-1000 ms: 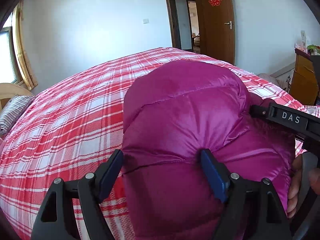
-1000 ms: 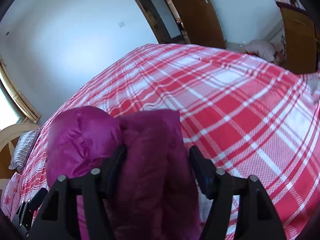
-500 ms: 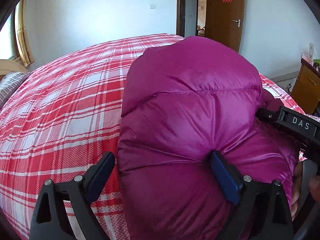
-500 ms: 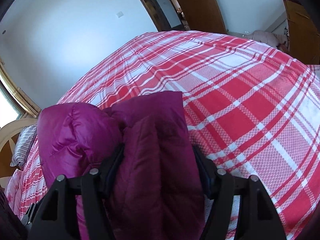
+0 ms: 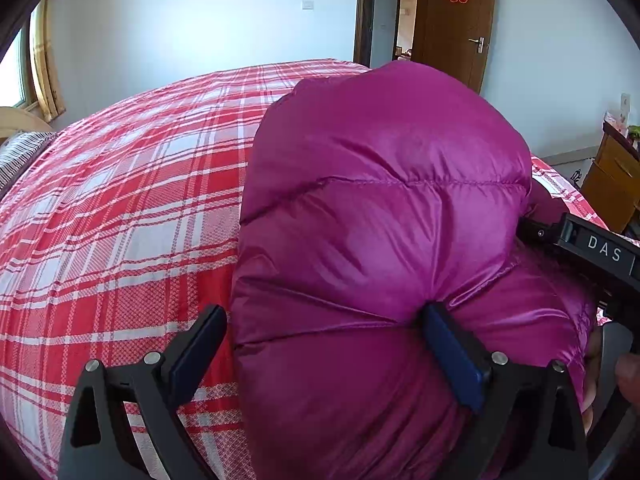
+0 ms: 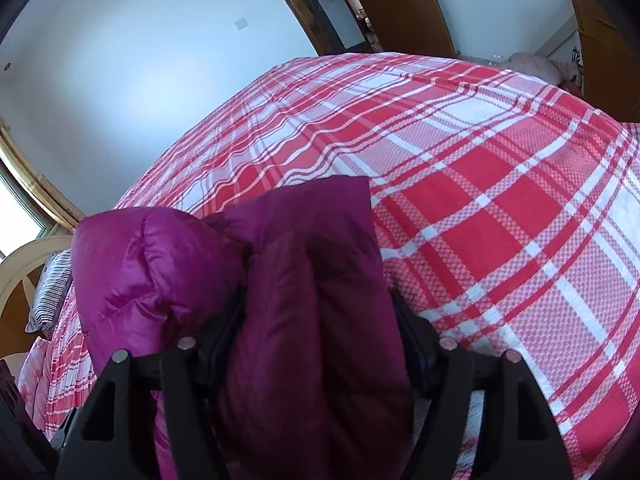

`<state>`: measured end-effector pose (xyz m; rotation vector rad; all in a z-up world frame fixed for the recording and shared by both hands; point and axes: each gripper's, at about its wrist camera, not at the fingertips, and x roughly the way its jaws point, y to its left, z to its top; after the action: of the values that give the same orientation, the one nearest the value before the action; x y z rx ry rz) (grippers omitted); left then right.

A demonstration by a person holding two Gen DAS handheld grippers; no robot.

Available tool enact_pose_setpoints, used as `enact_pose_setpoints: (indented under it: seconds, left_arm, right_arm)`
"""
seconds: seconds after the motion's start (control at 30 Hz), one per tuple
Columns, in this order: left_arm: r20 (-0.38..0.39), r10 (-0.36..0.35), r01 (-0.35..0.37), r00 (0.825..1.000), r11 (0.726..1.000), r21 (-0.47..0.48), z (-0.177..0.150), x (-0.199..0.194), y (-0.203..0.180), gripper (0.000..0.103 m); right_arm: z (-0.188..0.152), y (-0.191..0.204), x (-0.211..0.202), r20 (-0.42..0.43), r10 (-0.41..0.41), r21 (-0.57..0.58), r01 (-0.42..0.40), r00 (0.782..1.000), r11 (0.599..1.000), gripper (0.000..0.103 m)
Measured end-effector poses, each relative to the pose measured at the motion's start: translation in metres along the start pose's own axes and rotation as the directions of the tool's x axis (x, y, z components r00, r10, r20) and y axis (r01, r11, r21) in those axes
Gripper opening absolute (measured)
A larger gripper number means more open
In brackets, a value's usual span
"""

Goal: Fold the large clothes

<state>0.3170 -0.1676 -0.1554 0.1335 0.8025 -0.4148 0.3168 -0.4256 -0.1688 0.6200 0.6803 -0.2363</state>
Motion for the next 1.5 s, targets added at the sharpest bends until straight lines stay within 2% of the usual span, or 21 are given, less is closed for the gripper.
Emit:
enact_pose_setpoints:
  seconds: [0.43, 0.77, 1.0, 1.23, 1.4, 1.5]
  left_arm:
    - [-0.025, -0.012, 0.012, 1.0, 1.0, -0.014, 0.0, 0.007, 0.005, 0.102]
    - [-0.071, -0.091, 0.087, 0.993, 0.994, -0.06, 0.001, 0.017, 0.015, 0.102]
    - [-0.074, -0.102, 0.097, 0.992, 0.993, -0.059, 0.002, 0.02, 0.016, 0.102]
    - [-0.081, -0.119, 0.114, 0.99, 0.992, -0.061, 0.002, 0.022, 0.019, 0.102]
    - [-0.082, -0.114, 0.11, 0.99, 0.992, -0.057, 0.002, 0.022, 0.018, 0.102]
    - [-0.082, -0.117, 0.113, 0.99, 0.992, -0.058, 0.002, 0.023, 0.018, 0.102]
  right_arm:
    - [0.0, 0.0, 0.004, -0.007, -0.013, -0.007, 0.013, 1.0, 1.0, 0.074]
    - [0.0, 0.0, 0.007, -0.015, -0.005, -0.009, 0.005, 1.0, 1.0, 0.075]
    - [0.0, -0.001, 0.006, -0.015, 0.007, -0.004, -0.007, 1.0, 1.0, 0.074]
    - [0.0, -0.005, 0.002, -0.02, 0.082, 0.0, -0.082, 0.996, 0.997, 0.068]
    - [-0.001, -0.001, 0.0, -0.042, 0.082, -0.039, -0.084, 0.996, 0.996, 0.061]
    - [-0.001, -0.008, -0.001, -0.066, 0.13, -0.027, -0.132, 0.989, 0.991, 0.06]
